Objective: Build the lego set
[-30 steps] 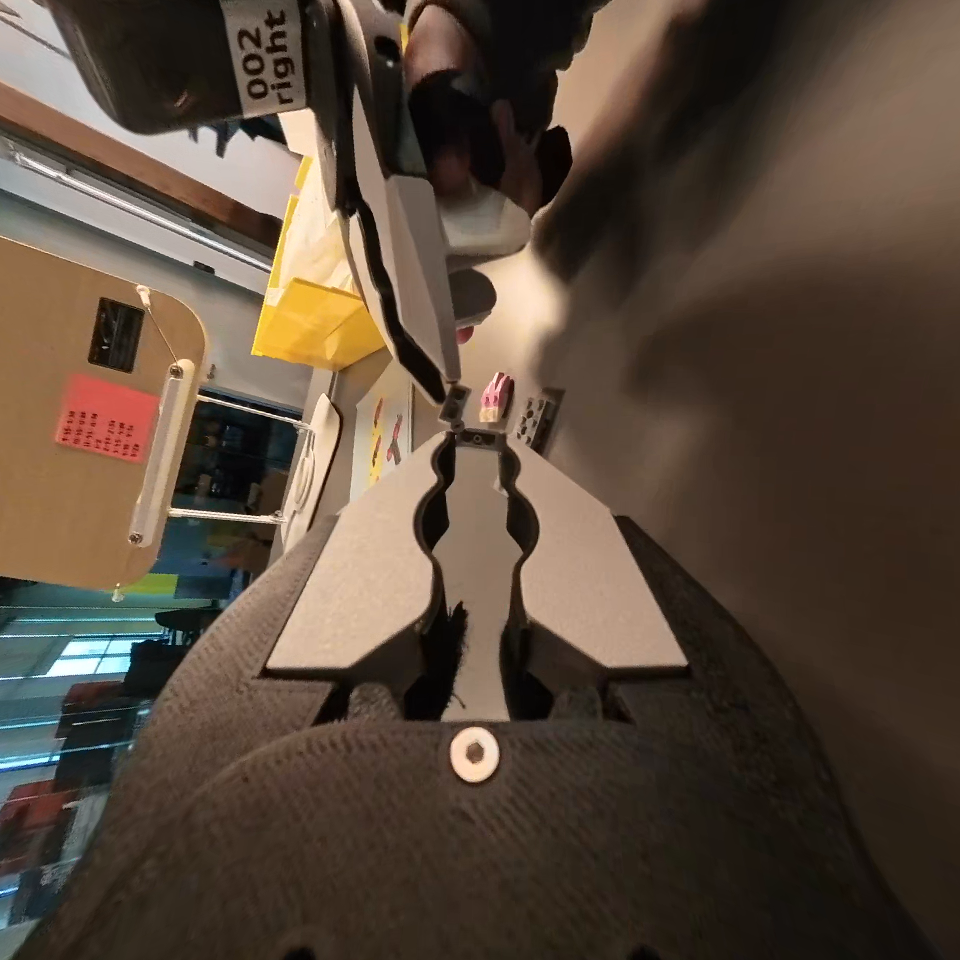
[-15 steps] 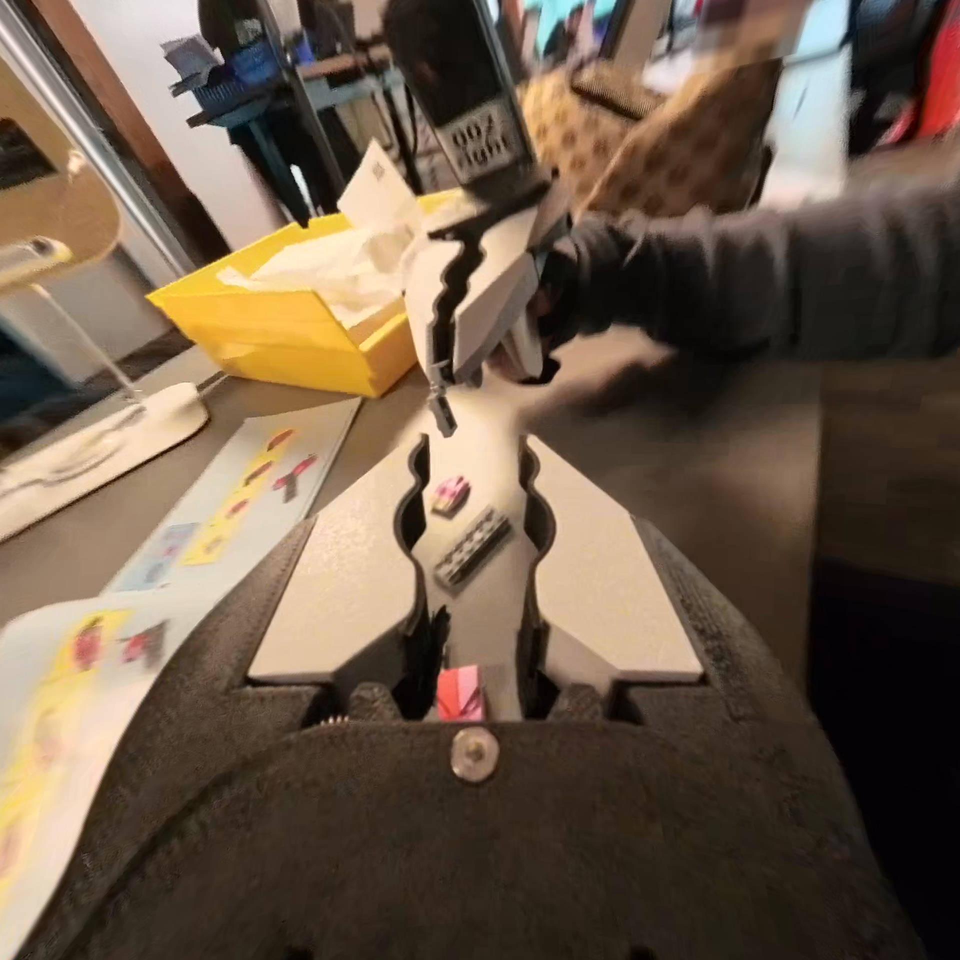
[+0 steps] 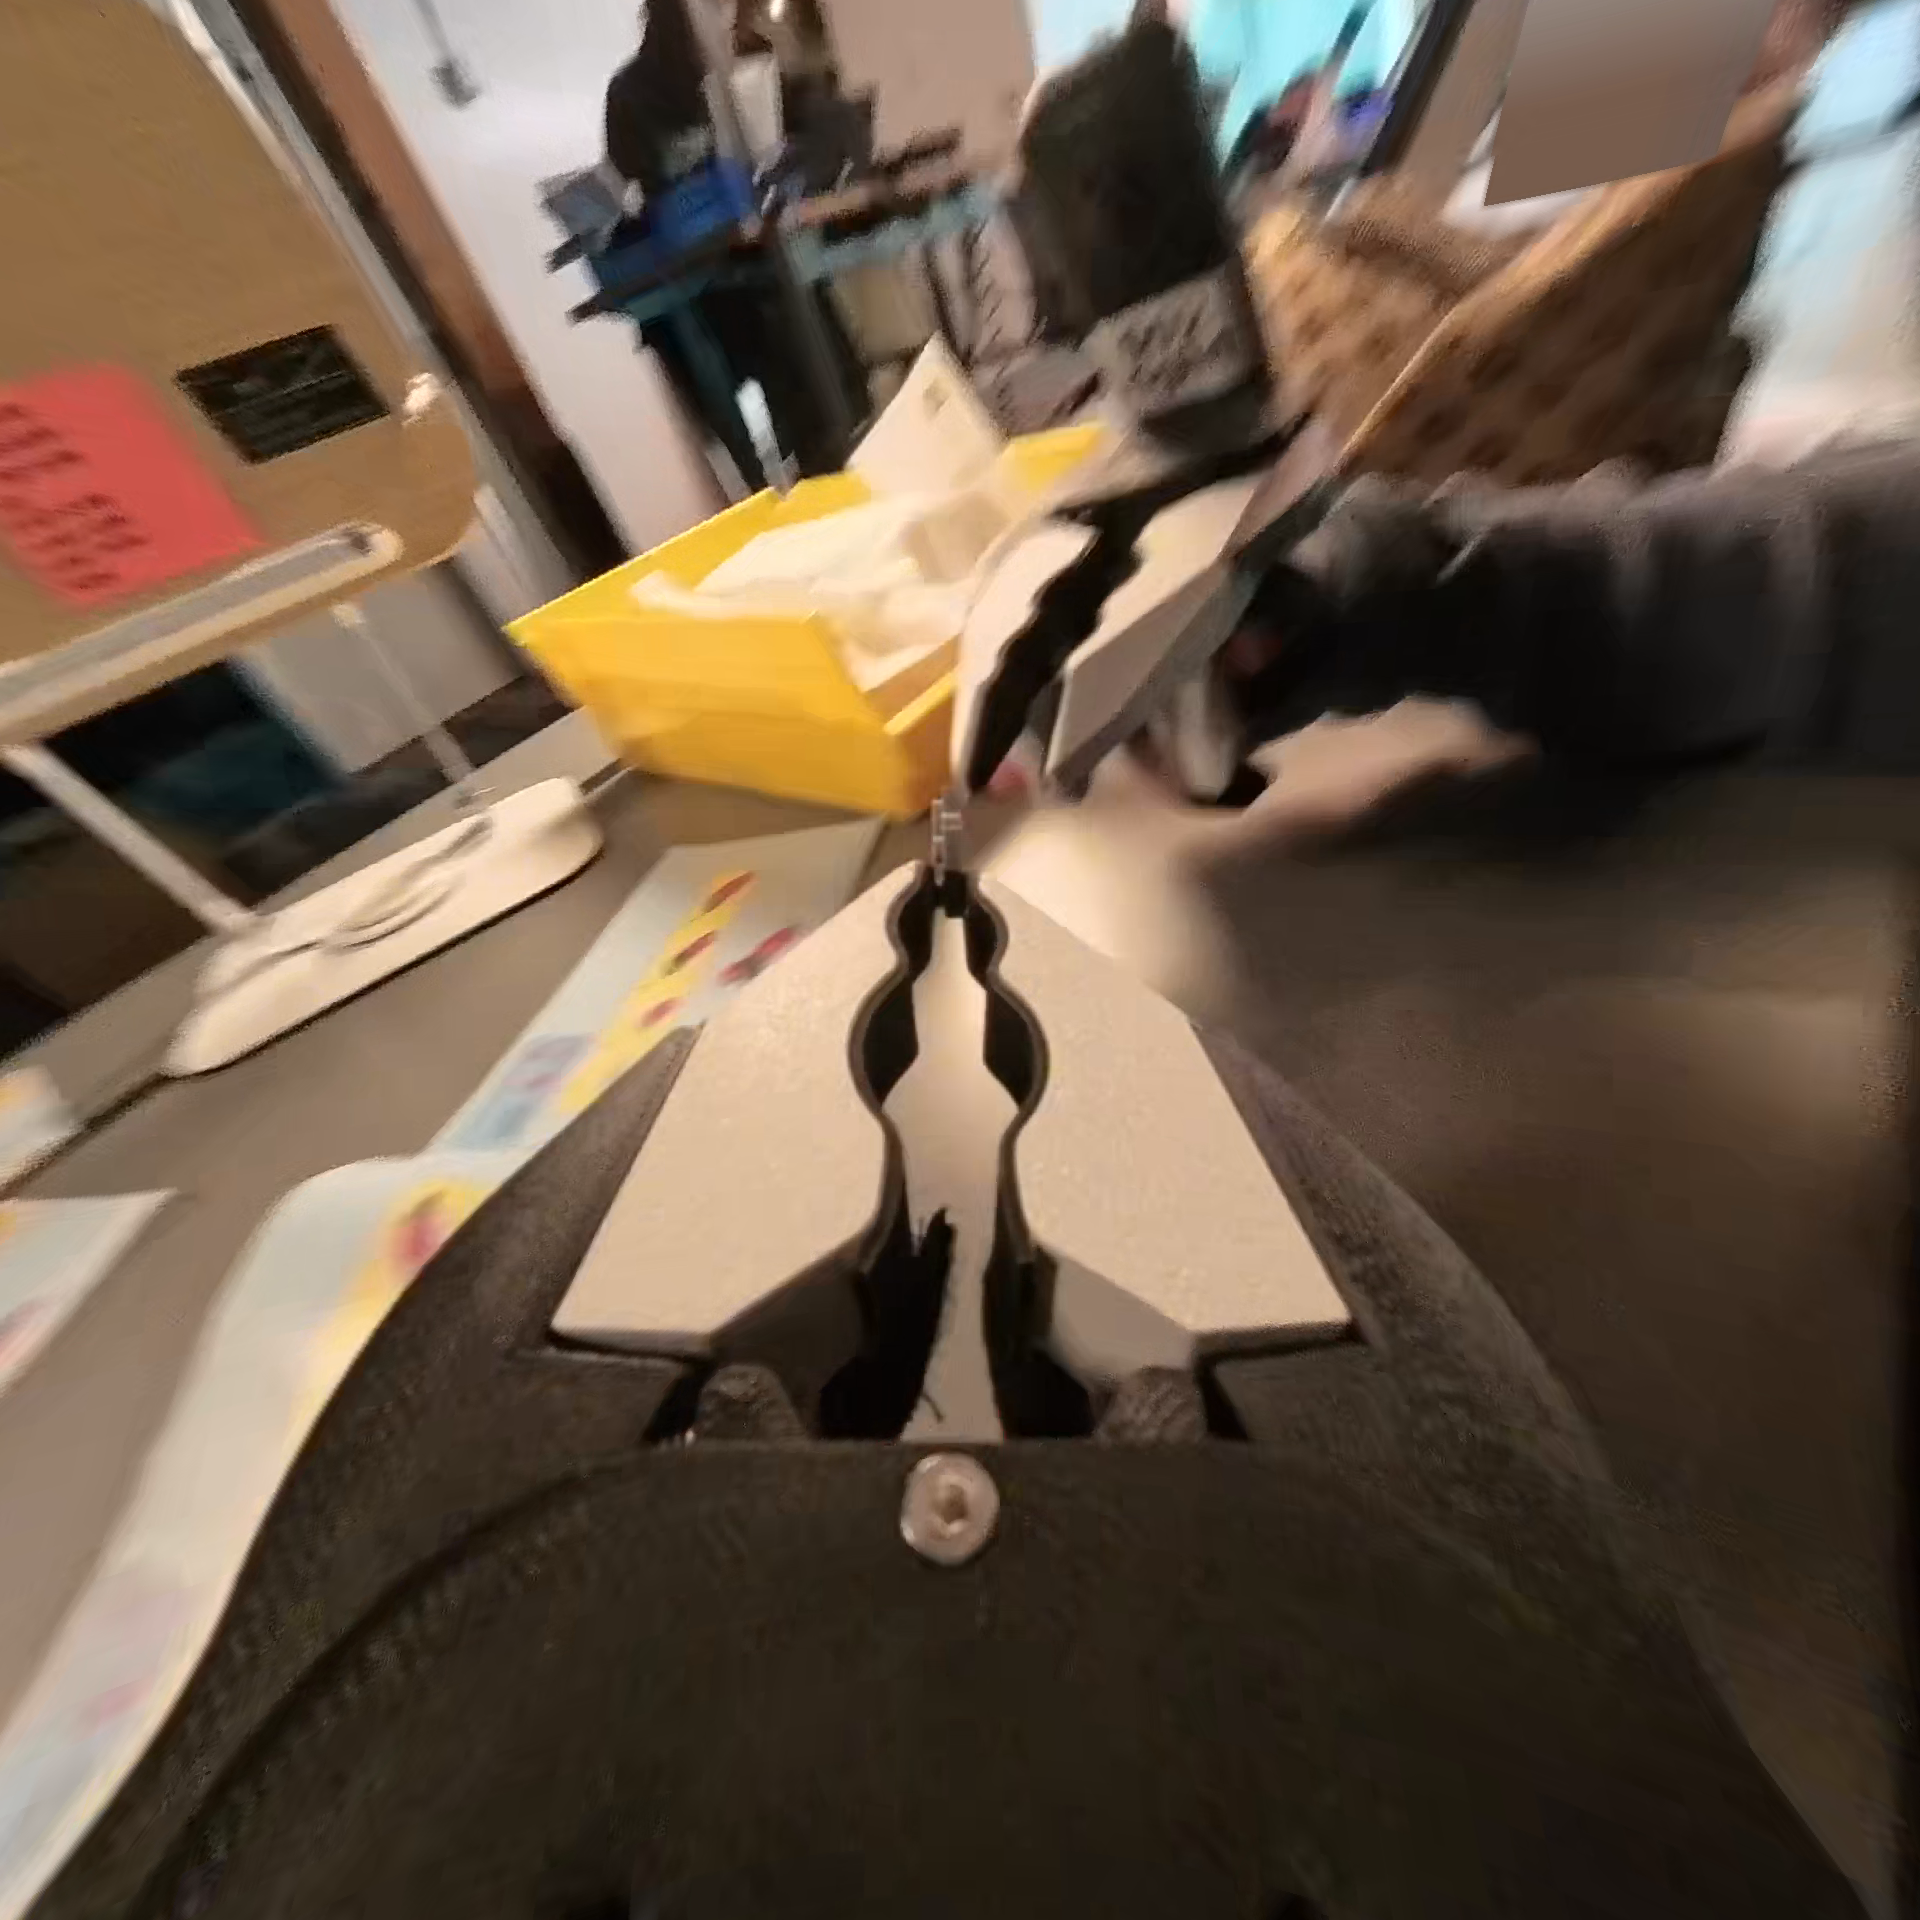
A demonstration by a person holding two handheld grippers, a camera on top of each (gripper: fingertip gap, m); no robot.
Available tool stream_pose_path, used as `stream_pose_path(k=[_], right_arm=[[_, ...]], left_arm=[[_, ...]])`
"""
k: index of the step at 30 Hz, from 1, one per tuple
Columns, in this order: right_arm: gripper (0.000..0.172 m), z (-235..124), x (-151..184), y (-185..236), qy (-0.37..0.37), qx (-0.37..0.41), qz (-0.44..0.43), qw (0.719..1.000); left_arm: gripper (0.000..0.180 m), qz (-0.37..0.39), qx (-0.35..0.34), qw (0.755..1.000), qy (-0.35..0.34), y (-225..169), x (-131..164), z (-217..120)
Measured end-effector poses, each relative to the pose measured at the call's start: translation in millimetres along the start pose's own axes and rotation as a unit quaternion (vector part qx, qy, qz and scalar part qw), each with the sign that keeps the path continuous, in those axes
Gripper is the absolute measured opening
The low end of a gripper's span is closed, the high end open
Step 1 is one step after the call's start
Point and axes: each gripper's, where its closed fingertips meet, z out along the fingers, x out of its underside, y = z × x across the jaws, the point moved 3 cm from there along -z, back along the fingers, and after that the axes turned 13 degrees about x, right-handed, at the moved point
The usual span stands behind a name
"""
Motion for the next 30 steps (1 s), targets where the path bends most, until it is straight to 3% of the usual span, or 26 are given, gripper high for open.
stream_pose_path(k=[3,6,9,11,14,20,26,30], right_arm=[[0.014,-2.1,1.7,-22.7,0.0,0.084,-0.026,0.996],[0.013,-4.9,1.5,-39.6,0.0,0.15,-0.044,0.988],[0.013,-7.0,4.9,-51.3,0.012,0.197,-0.064,0.978],[0.013,-8.0,8.0,-55.4,0.021,0.21,-0.067,0.975],[0.014,-8.4,15.3,-59.1,0.046,0.215,-0.065,0.973],[0.019,-6.6,42.7,-49.2,0.149,0.164,-0.064,0.973],[0.024,-5.8,74.4,-31.9,0.257,0.099,-0.057,0.96],[0.025,-6.4,79.4,-26.6,0.276,0.082,-0.052,0.956]], left_arm=[[0.003,0.101,-0.069,0.976,0.181,30.0,30.0,-4.7],[0.004,0.176,-0.067,0.915,0.357,44.7,62.7,-6.5],[0.004,0.221,-0.048,0.867,0.444,47.5,81.1,-5.0],[0.004,0.199,-0.021,0.869,0.453,41.8,88.4,-0.8],[0.013,0.134,0.005,0.892,0.432,34.3,90.6,3.2],[0.029,-0.025,0.068,0.935,0.347,20.1,80.9,0.5],[0.034,-0.14,0.094,0.933,0.318,20.8,86.9,-2.3],[0.041,-0.179,0.11,0.93,0.302,17.6,88.5,3.6]])
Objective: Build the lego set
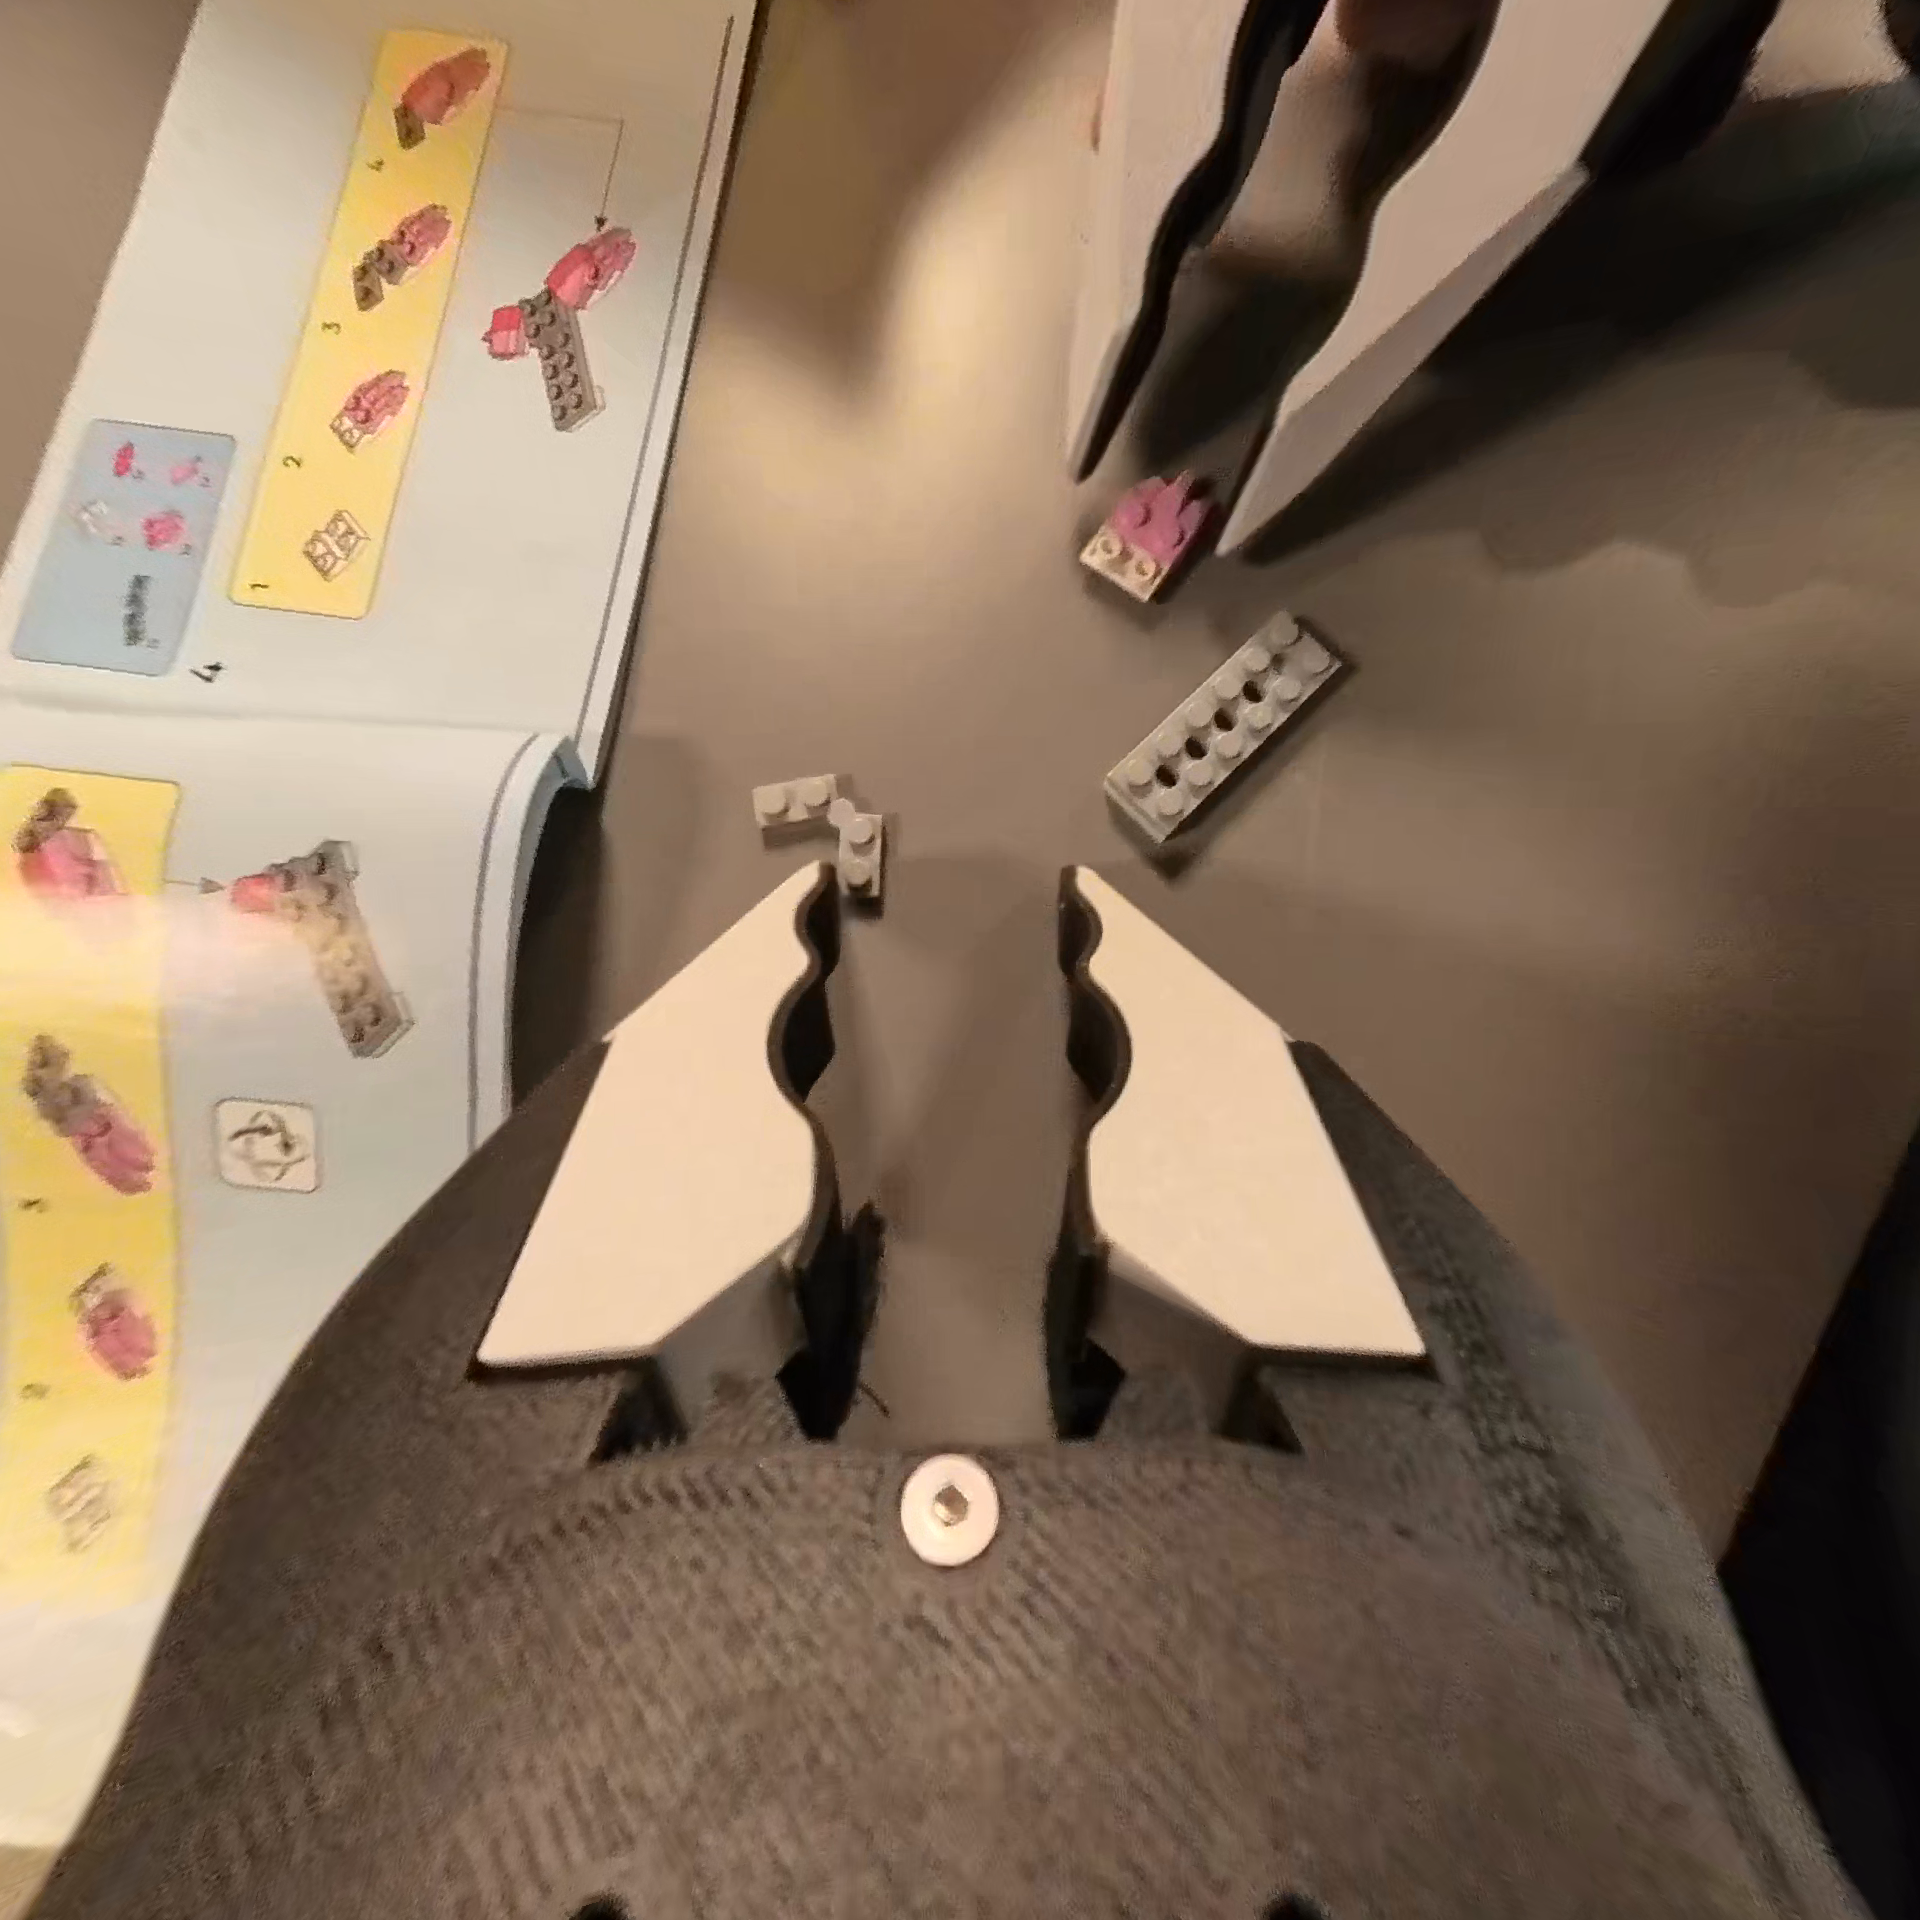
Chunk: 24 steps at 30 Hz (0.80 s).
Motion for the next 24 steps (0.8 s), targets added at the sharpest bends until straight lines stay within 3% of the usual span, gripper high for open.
stream_pose_path(k=[5,9,14,24], right_arm=[[0.025,2.5,3.9,0.9,0.017,0.002,-0.008,1.0],[0.024,3.5,4.1,1.5,0.019,0.004,-0.014,1.0],[0.019,4.9,3.4,0.2,0.019,0.011,-0.016,1.0],[0.015,6.7,2.3,1.0,0.017,0.016,-0.029,0.999]], left_arm=[[0.05,-0.036,0.068,0.996,-0.039,-15.4,-11.9,10.2],[0.045,-0.011,0.035,0.998,-0.054,-6.4,-17.1,3.3],[0.035,0.049,-0.005,0.999,-0.008,14.3,-10.6,-3.8],[0.013,0.095,0.052,0.994,0.034,21.0,-10.1,5.9]])
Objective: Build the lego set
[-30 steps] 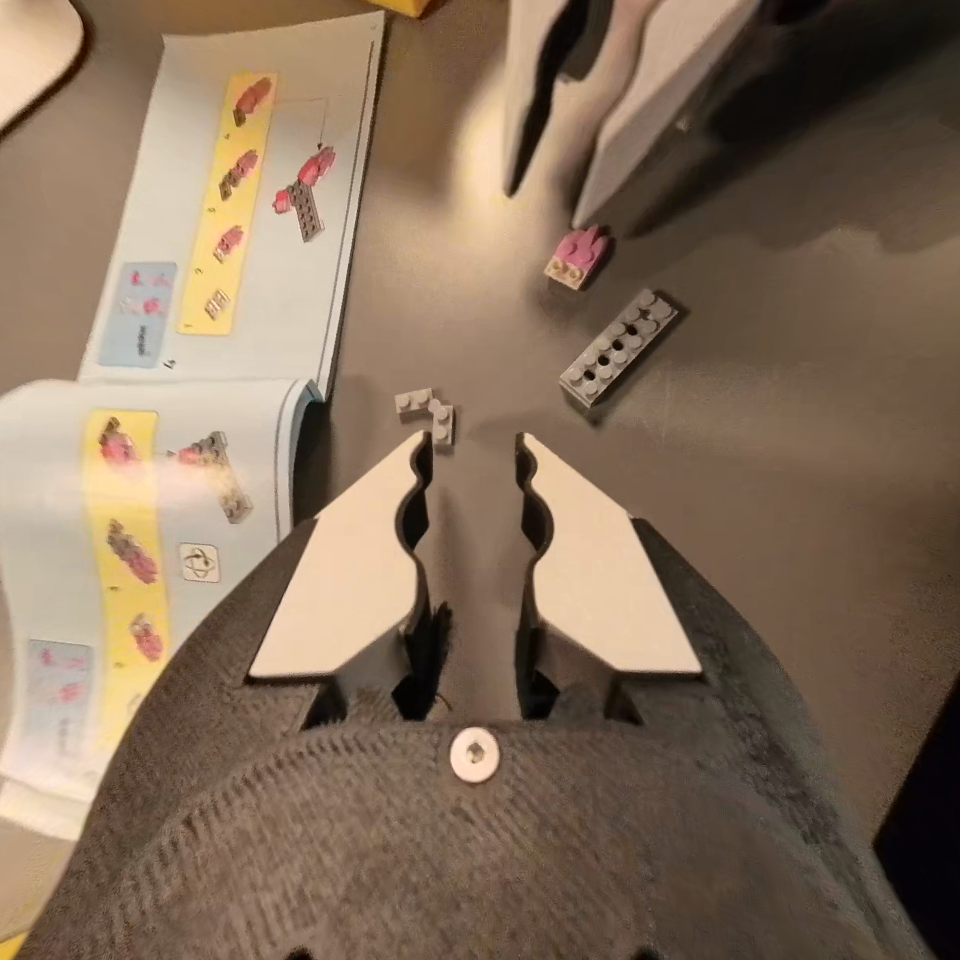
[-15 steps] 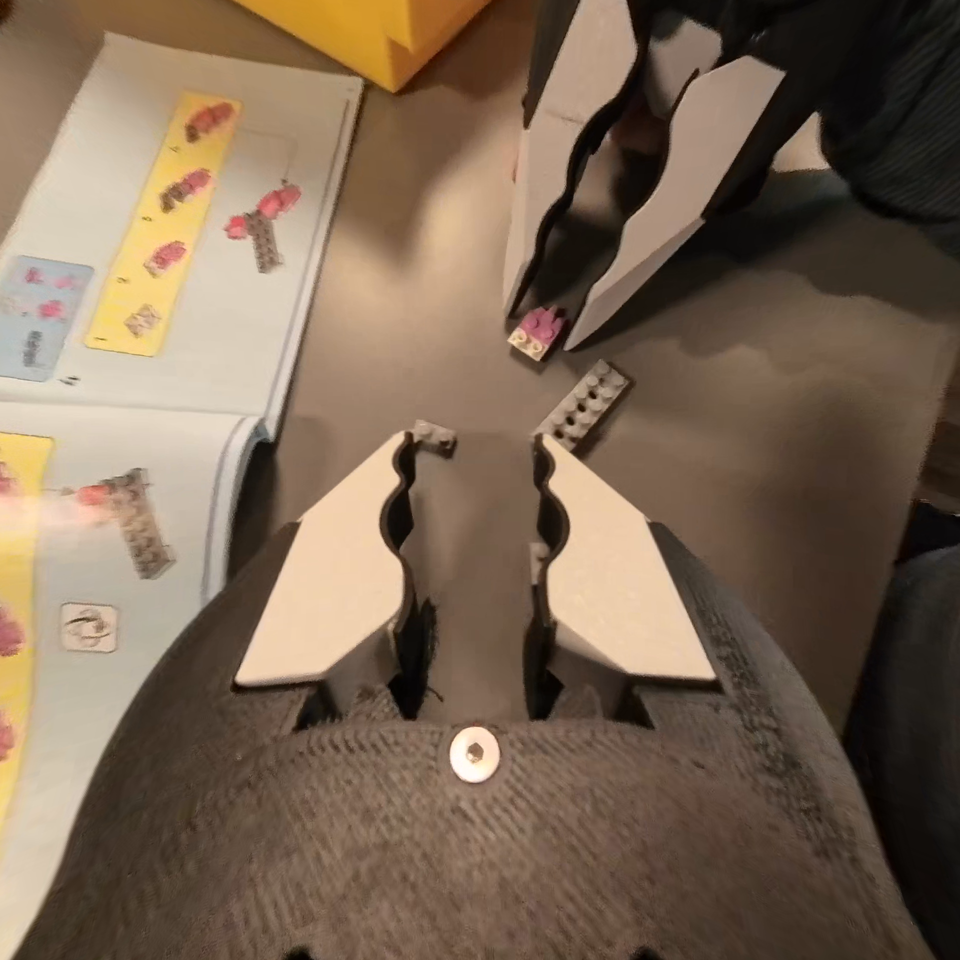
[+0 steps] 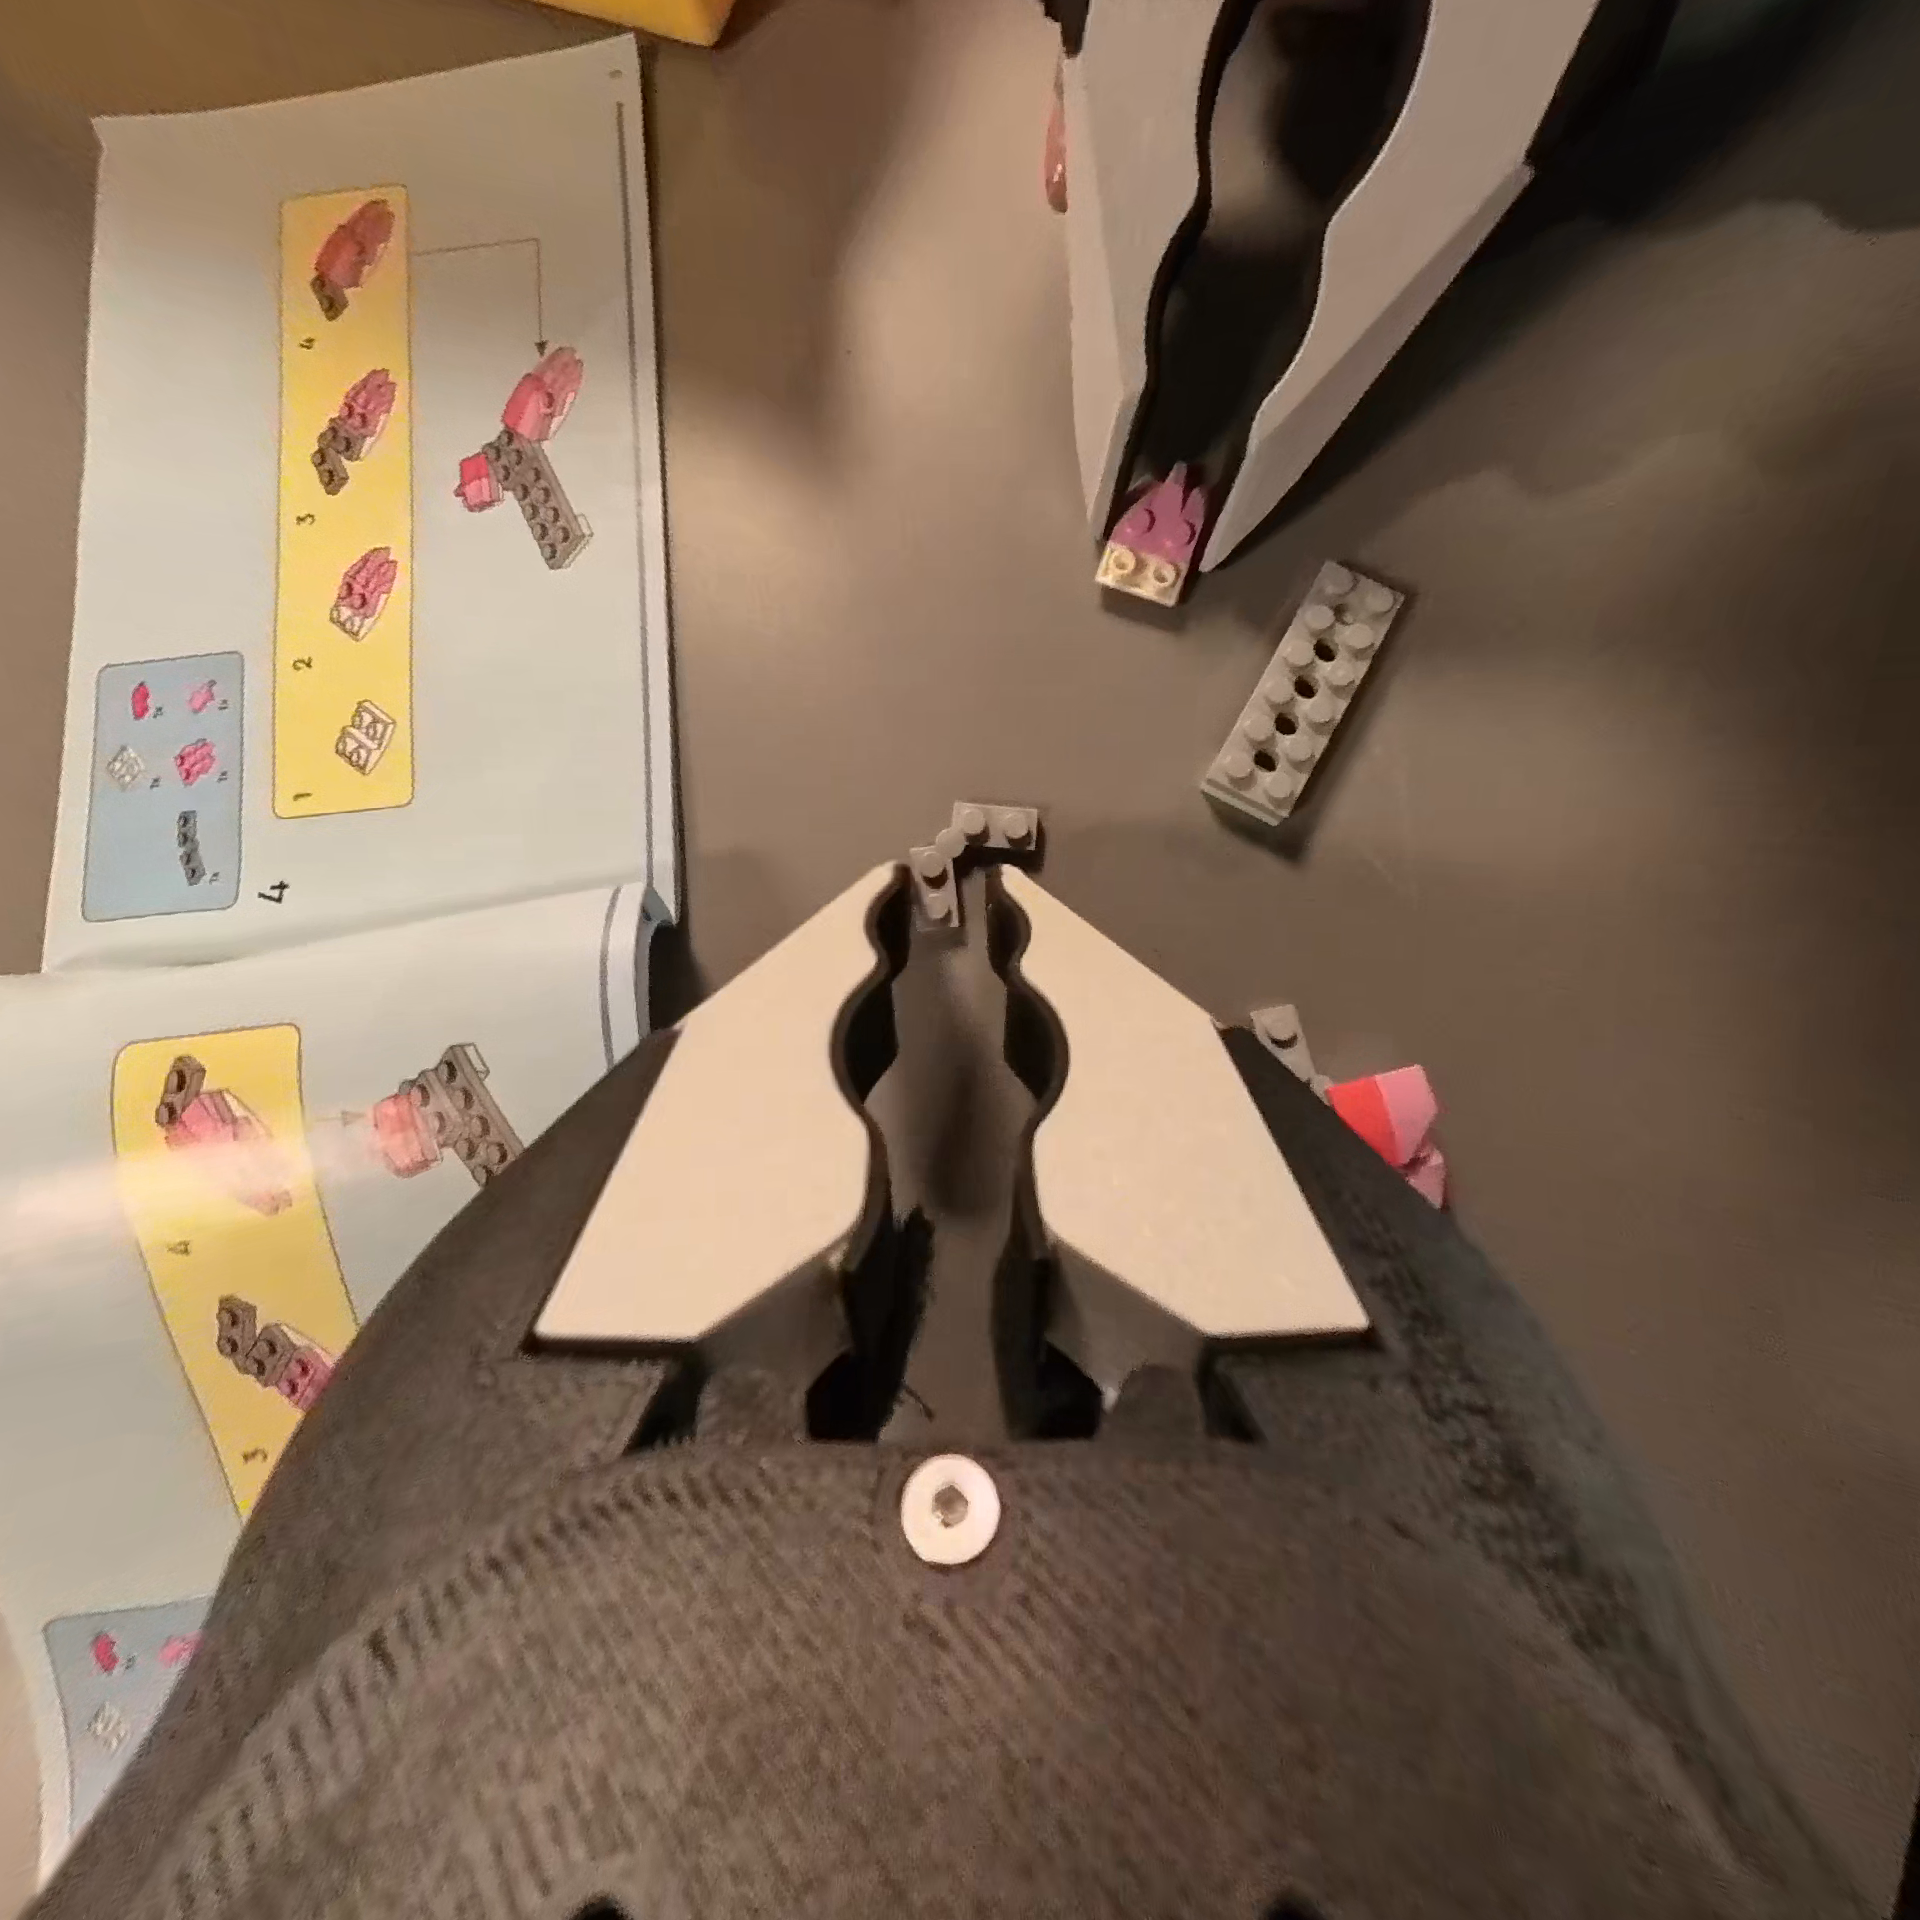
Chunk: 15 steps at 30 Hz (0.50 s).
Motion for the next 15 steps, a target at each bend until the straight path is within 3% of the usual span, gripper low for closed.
stream_pose_path(k=[5,10,15], right_arm=[[0.014,1.2,-1.2,1.4,-0.001,-0.001,-0.004,1.0],[0.014,2.0,-1.8,1.6,0.0,-0.004,0.001,1.0],[0.015,3.9,-3.2,2.1,0.0,-0.003,0.003,1.0]], left_arm=[[0.006,0.028,0.013,1.0,0.005,1.7,-7.2,4.6],[0.006,0.08,0.074,0.992,-0.056,-3.7,-37.3,17.6],[0.006,0.097,0.104,0.985,-0.102,-6.2,-45.8,23.7]])
